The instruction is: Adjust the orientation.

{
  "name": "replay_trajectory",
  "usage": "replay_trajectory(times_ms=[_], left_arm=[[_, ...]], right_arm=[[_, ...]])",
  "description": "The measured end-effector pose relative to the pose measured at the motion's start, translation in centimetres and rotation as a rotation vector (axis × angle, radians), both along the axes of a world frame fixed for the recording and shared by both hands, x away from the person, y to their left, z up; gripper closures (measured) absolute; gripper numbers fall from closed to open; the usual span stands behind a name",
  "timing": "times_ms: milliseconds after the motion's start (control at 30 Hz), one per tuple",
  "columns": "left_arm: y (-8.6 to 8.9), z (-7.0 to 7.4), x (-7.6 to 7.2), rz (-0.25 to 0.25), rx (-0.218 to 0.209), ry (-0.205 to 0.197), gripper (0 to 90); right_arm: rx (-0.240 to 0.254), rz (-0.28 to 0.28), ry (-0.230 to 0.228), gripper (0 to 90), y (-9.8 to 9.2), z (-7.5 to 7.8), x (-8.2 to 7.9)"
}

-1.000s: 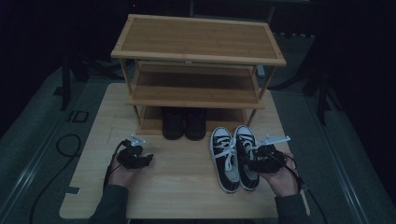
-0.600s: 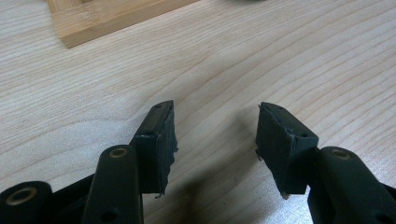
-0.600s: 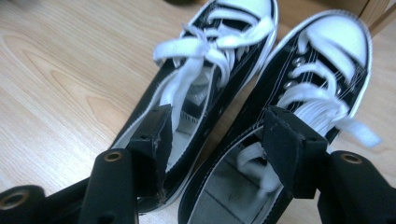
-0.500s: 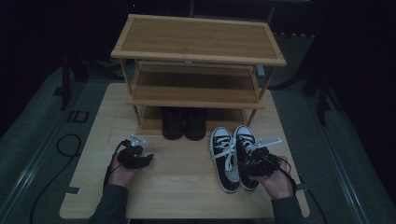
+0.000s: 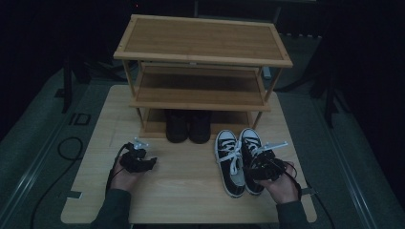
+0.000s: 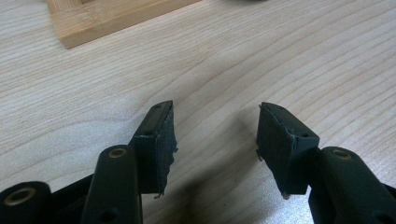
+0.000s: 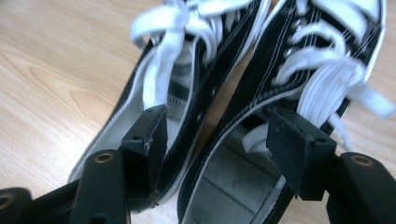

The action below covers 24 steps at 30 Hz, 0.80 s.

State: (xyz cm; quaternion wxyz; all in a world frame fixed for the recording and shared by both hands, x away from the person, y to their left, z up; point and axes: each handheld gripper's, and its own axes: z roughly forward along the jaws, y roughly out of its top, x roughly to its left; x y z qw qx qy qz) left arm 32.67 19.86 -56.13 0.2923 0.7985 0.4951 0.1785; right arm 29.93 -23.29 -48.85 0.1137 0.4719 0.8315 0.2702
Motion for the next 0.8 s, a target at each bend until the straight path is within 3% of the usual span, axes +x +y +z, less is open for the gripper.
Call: replay_trajectory(times_ms=[267,533,800], left_arm=[[0.0,0.0,0.0,0.000,-0.001,0.001,47.3],[0.0,0.0,0.0,0.001,0.001,0.000,47.3],[0.0,0.0,0.0,0.003,0.002,0.000,47.2]], right_arm=[[0.030,-0.008,0.022,44.5,0.6,-0.8,1.3],[-0.004,-0.051,0.043,46.1,1.8,-1.7,2.6],[-0.031,-0.083,0.056,54.5,2.4,-2.1,3.1]])
